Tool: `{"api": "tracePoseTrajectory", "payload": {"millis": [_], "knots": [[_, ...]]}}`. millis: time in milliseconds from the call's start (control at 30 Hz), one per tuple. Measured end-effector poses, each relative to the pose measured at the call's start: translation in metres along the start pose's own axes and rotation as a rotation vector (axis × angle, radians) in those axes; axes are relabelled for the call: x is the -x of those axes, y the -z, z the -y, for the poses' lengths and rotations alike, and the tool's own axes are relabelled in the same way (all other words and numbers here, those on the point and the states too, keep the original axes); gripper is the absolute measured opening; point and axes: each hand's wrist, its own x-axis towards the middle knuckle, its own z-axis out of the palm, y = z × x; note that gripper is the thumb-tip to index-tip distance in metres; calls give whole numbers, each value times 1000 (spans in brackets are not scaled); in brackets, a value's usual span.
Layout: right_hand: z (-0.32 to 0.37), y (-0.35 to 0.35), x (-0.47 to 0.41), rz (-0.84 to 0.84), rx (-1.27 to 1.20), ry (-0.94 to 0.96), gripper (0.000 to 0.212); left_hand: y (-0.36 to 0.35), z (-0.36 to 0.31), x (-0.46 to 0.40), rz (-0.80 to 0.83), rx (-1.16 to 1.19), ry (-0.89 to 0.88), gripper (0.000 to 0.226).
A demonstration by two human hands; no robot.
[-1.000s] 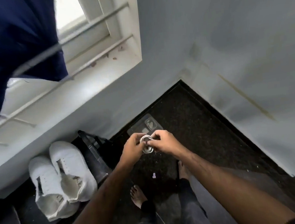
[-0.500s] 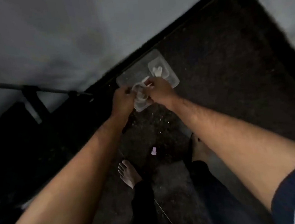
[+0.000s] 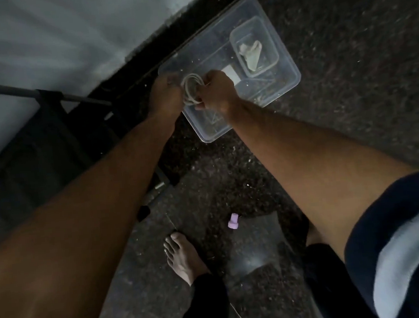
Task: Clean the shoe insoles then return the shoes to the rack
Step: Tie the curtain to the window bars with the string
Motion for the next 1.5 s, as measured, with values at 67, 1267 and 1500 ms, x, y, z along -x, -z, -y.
{"api": "tracePoseTrajectory", "payload": {"millis": [67, 1267, 1500], "knots": [[-2, -3, -9, -13, -1, -19, 22, -3, -2, -7, 3, 20, 9, 26], [314, 226, 564, 178, 1362, 829, 89, 179, -247, 587, -159, -1026, -491, 79], [349, 130, 651, 333, 1398, 1026, 87, 283, -182, 681, -385, -890, -417, 79]]}}
